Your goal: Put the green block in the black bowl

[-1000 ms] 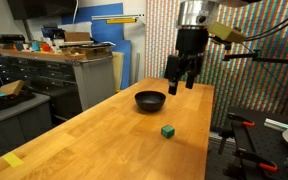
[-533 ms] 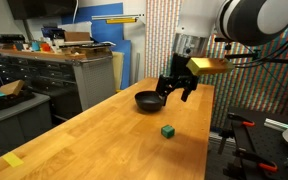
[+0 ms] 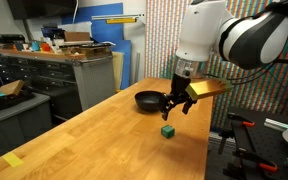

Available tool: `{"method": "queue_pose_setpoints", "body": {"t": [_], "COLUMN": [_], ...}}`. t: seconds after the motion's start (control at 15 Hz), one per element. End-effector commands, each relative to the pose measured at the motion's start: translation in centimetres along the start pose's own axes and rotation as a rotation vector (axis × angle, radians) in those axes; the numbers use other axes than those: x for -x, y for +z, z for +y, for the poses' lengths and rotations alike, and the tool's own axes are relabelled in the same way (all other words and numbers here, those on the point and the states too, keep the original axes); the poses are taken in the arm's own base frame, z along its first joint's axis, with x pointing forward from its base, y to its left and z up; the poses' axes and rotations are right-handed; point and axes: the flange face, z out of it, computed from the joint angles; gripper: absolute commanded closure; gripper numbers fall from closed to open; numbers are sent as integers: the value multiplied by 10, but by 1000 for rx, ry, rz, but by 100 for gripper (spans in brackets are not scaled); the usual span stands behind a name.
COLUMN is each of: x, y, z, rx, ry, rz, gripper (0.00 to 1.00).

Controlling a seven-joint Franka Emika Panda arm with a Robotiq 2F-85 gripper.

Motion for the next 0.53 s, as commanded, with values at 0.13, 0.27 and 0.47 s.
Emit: {"method": "queue_pose_setpoints", "body": {"t": [0.13,0.27,0.47], "x": [3,-3,-16], "y": [29,36,49], "z": [1,6,15], "rx": [-33,-46,-73], "ry": [-61,-73,-72], "rz": [-12,-6,-7], "gripper": [0,0,0]}}
